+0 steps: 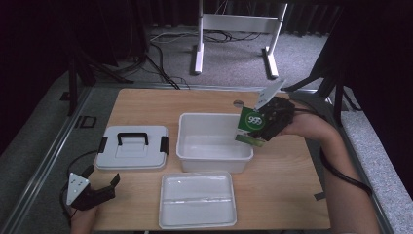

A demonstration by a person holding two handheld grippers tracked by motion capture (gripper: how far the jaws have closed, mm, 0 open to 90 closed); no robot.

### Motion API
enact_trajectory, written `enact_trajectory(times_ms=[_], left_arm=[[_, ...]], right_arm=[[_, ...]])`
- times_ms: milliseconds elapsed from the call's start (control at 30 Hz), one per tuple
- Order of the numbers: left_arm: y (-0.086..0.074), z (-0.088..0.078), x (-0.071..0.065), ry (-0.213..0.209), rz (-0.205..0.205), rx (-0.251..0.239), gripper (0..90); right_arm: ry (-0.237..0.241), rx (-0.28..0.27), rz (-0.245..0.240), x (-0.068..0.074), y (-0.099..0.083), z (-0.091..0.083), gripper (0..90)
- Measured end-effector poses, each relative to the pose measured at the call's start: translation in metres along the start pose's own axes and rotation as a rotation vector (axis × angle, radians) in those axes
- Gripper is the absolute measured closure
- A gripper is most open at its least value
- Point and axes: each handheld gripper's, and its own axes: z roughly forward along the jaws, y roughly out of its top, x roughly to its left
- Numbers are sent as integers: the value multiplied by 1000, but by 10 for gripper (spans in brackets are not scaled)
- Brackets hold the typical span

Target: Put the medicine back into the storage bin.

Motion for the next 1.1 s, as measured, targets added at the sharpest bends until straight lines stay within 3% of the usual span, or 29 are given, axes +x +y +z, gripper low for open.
enact_trajectory(times_ms=[467, 1100], left_arm=[[0, 0, 0, -1, 1, 1, 24], [0, 0, 1, -8, 0, -1, 23]], right_arm=[[61, -11, -19, -3, 23, 44, 155], [110, 77, -23, -3, 40, 110, 155]])
